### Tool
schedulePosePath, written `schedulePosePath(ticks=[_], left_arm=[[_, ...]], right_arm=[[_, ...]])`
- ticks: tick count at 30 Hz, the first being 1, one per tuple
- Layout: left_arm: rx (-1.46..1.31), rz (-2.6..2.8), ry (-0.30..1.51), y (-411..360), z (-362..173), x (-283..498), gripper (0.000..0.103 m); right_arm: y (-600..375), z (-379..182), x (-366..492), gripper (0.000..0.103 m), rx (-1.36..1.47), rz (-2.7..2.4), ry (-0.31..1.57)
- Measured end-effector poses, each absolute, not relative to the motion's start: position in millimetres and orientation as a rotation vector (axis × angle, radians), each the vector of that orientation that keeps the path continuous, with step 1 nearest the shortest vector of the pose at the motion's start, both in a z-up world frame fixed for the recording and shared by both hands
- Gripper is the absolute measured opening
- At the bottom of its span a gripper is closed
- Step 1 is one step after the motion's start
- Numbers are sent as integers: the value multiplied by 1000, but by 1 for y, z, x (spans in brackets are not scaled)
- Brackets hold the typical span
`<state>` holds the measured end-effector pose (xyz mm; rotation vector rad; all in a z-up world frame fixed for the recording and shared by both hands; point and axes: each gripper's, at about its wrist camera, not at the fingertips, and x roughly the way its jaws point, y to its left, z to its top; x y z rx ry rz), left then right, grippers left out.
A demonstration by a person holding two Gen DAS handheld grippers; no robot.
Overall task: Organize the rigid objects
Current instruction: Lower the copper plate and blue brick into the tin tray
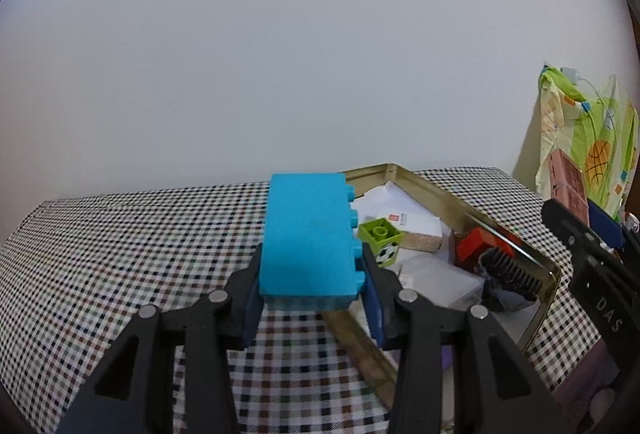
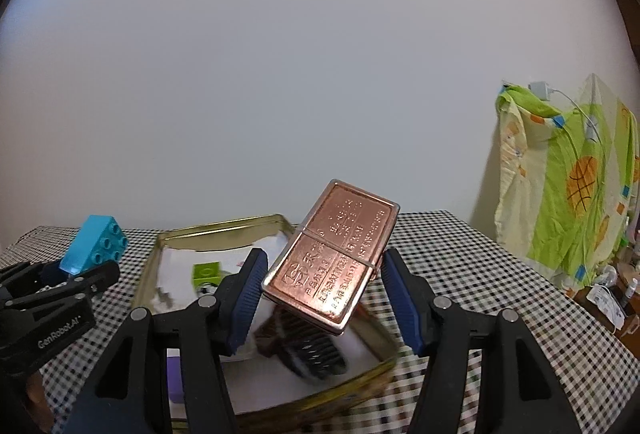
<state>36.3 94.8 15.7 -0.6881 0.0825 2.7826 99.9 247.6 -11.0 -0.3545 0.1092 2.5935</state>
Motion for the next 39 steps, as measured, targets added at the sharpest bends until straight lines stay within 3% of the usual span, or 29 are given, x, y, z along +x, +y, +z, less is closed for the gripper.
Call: schedulePosePath(ticks=[39], left_arm=[[-802,2719,82,146,15,-22,41]], right_arm=[[296,0,43,62,-507,2650,35]])
